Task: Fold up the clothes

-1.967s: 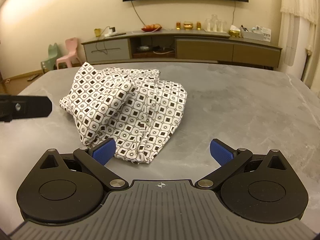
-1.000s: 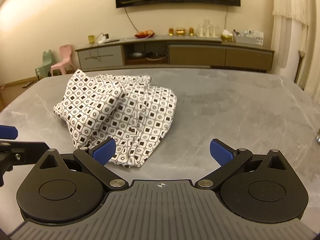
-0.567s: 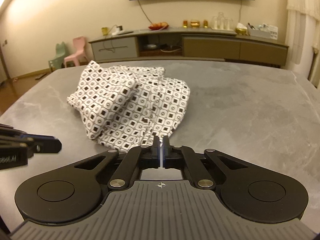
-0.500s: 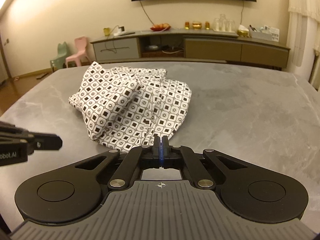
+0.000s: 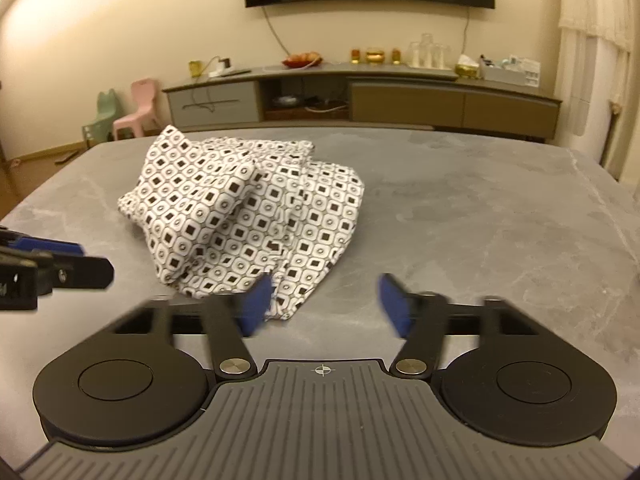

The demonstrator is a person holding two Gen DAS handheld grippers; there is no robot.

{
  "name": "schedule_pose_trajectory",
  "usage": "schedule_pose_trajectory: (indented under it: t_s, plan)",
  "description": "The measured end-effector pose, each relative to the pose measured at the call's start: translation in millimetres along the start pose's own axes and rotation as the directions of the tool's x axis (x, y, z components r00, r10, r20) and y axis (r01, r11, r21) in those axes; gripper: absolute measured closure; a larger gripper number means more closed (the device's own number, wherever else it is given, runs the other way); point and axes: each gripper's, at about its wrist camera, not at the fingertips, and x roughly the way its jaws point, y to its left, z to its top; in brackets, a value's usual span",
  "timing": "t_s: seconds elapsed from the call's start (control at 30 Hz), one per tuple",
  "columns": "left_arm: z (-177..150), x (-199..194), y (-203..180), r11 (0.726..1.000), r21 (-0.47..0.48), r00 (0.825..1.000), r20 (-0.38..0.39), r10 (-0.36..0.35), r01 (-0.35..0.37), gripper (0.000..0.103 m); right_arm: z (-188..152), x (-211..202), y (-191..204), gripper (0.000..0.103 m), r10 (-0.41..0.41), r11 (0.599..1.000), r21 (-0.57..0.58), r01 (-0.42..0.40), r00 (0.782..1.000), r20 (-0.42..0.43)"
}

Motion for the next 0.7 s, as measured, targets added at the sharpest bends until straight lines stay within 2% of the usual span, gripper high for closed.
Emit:
schedule_pose_trajectory:
  t_s: [0.07, 0.17, 0.27, 0.37, 0.43, 0.6, 0.63, 0.7]
  plan:
    - [0.1, 5.4, 3.5, 1.0, -0.007, 1.0, -0.008, -0.005, 0.005, 0.027, 0.3, 2.6, 0.8, 0.019, -0.004, 1.0, 0.006, 0.004, 1.0, -0.003]
    - [1.2, 12.4, 11.6, 0.999, -0.036, 1.0, -0.001, 0.0, 0.0, 0.015, 2.1, 6.6, 3.9, 0.018, 0.0, 1.0, 0.016, 0.0, 1.0, -0.014]
    - [5.1, 20.7, 20.3, 0.999, -0.053, 1.0, -0.003, 0.006, -0.006, 0.012, 8.2, 13.5, 9.7, 0.015, 0.026, 0.999, 0.026, -0.026, 0.999, -0.026]
    - [12.2, 29.0, 26.2, 0.999, -0.041, 1.0, 0.001, 0.025, -0.025, 0.007, 23.5, 29.0, 14.9, 0.011, 0.068, 0.998, -0.011, -0.069, 0.997, -0.04]
    - [18.1, 34.6, 29.6, 0.999, -0.03, 0.999, 0.01, 0.039, -0.039, 0.004, 35.3, 44.1, 15.0, 0.011, 0.074, 0.997, -0.02, -0.075, 0.996, -0.058]
    - [36.3, 58.2, 40.1, 0.998, -0.032, 0.998, 0.015, 0.061, -0.061, 0.001, 58.3, 90.6, 12.2, 0.01, 0.115, 0.993, 0.031, -0.113, 0.989, -0.088]
    - [40.3, 64.7, 43.0, 0.997, -0.037, 0.998, 0.012, 0.069, -0.068, 0.001, 60.0, 98.7, 12.1, 0.012, 0.123, 0.992, 0.036, -0.12, 0.989, -0.082]
    - [47.9, 81.3, 50.5, 0.995, -0.068, 0.998, -0.003, 0.069, -0.069, 0.0, 58.4, 111.9, 7.9, 0.023, 0.158, 0.986, 0.067, -0.153, 0.984, -0.079]
